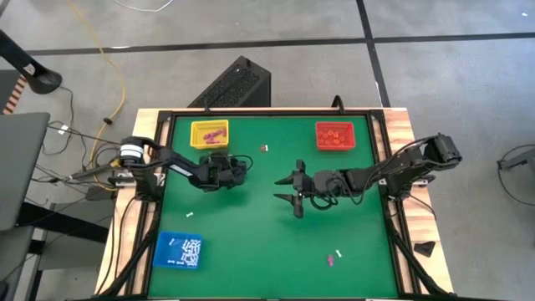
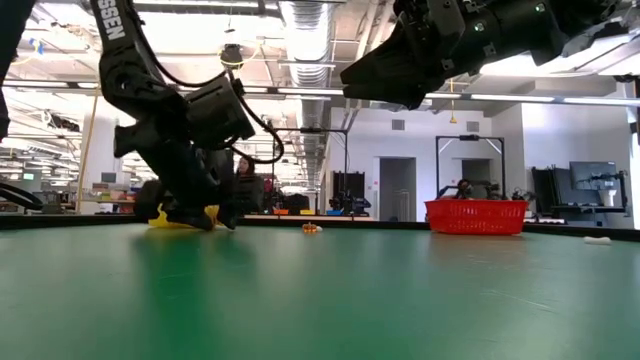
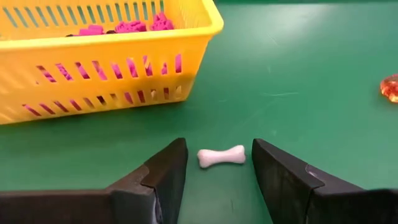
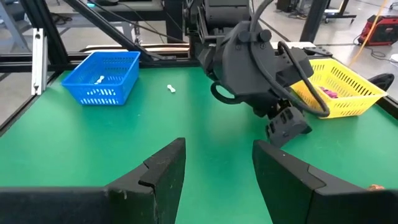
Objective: Sort Halloween decoration
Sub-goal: Put the white bone toy into the blue bin
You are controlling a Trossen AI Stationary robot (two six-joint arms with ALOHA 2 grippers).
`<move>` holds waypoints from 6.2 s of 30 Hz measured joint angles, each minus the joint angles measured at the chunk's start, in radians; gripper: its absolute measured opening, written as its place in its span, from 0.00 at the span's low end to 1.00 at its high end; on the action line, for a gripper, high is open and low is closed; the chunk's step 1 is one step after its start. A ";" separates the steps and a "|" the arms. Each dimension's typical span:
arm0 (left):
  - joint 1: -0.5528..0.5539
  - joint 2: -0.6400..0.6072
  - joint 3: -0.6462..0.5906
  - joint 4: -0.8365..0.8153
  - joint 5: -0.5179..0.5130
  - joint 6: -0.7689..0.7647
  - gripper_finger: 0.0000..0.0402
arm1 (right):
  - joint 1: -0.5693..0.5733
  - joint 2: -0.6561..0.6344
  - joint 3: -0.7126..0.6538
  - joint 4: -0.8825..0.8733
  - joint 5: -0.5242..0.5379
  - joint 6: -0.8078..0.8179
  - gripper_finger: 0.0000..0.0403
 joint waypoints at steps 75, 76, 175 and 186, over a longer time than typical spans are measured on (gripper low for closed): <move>-0.403 -0.827 -0.001 -0.459 1.250 0.101 0.23 | -0.001 0.000 0.000 0.000 0.000 0.001 0.54; -0.453 -0.844 -0.001 -0.473 1.243 0.076 0.23 | -0.001 0.000 0.000 0.000 0.000 0.001 0.54; -0.502 -0.914 -0.399 0.516 0.482 1.121 0.53 | -0.416 0.520 0.528 -0.570 0.171 0.370 0.54; -0.502 -0.914 -0.399 0.406 0.478 1.028 0.53 | -0.184 0.106 0.536 -1.413 -0.030 0.448 0.54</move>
